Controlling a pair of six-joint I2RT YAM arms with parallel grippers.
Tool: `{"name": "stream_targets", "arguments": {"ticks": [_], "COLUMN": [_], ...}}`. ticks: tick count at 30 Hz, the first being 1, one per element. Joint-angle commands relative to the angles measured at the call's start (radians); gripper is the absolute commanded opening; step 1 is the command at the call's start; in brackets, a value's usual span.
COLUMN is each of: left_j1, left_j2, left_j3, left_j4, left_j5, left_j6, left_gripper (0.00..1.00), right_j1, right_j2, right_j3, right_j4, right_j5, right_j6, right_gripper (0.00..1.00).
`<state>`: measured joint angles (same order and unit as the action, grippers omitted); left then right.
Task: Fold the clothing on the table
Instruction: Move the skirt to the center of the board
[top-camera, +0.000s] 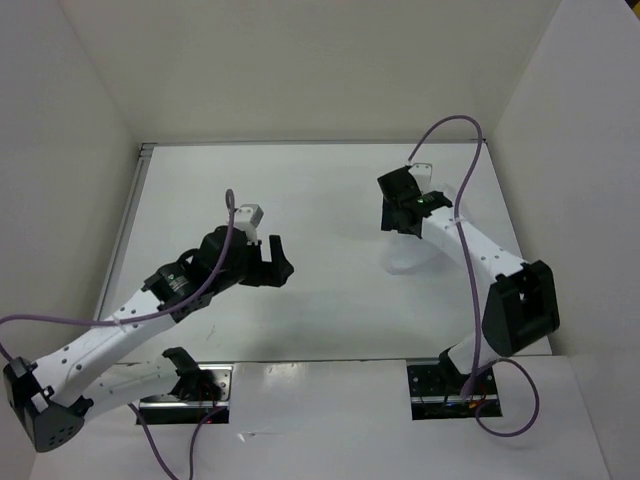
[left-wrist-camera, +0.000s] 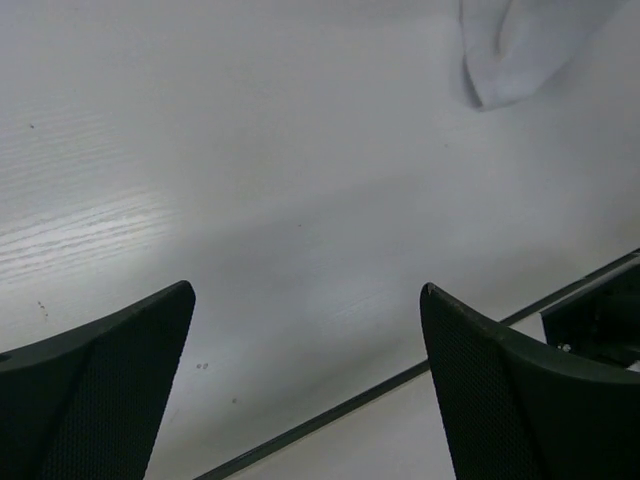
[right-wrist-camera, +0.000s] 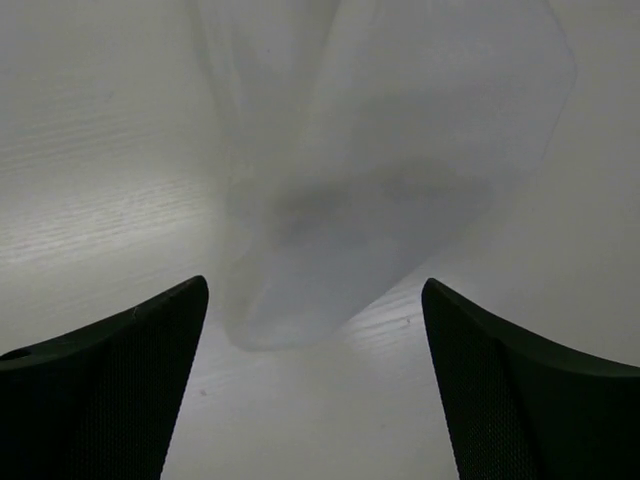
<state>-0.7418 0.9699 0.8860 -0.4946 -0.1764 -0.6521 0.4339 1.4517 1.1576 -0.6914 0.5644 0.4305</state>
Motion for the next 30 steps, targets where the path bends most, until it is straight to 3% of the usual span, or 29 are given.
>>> {"name": "stream_targets", "arguments": {"ticks": [1, 9, 12, 14, 18, 19, 22, 23, 28, 30], "left_j1": [-0.002, -0.011, -0.011, -0.011, -0.011, -0.011, -0.011, -0.011, -0.011, -0.011], "left_j2": [-0.1, -0.285, -0.287, -0.271, -0.211, -0.211, -0.2, -0.2, -0.21, -0.244], "left_j3": [-0.015, -0.075, -0.084, -0.084, -0.096, -0.096, -0.096, -0.096, -0.119, -0.131], "left_j4": [0.071, 0.083, 0.093, 0.093, 0.052, 0.042, -0.004, -0.018, -0.027, -0.027], "left_j5": [0.054, 0.0, 0.0, 0.0, -0.069, -0.078, -0.129, -0.156, -0.169, -0.178], "left_j6": [-0.004, -0.037, -0.037, -0.037, -0.089, -0.089, -0.162, -0.182, -0.211, -0.211], "left_gripper": [1.0, 1.0, 1.0, 1.0, 0.99, 0.99, 1.0, 1.0, 1.0, 1.0], "right_j1": [-0.027, -0.086, -0.086, -0.086, -0.077, -0.032, 0.052, 0.095, 0.166, 0.166], "right_j2": [0.092, 0.329, 0.389, 0.424, 0.418, 0.383, 0.219, 0.166, 0.07, 0.047], "right_j3": [0.12, 0.197, 0.197, 0.197, 0.22, 0.22, 0.296, 0.404, 0.808, 0.826], "right_j4": [-0.026, 0.007, 0.042, 0.052, -0.008, -0.02, -0.071, -0.136, -0.224, -0.224], "right_j5": [0.104, 0.138, 0.138, 0.138, 0.109, 0.133, 0.12, 0.111, 0.065, 0.057], "right_j6": [0.031, 0.05, 0.06, 0.06, 0.086, 0.086, 0.077, 0.077, 0.053, 0.053], "right_gripper": [0.91, 0.84, 0.82, 0.76, 0.04, 0.0, 0.0, 0.0, 0.0, 0.0]}}
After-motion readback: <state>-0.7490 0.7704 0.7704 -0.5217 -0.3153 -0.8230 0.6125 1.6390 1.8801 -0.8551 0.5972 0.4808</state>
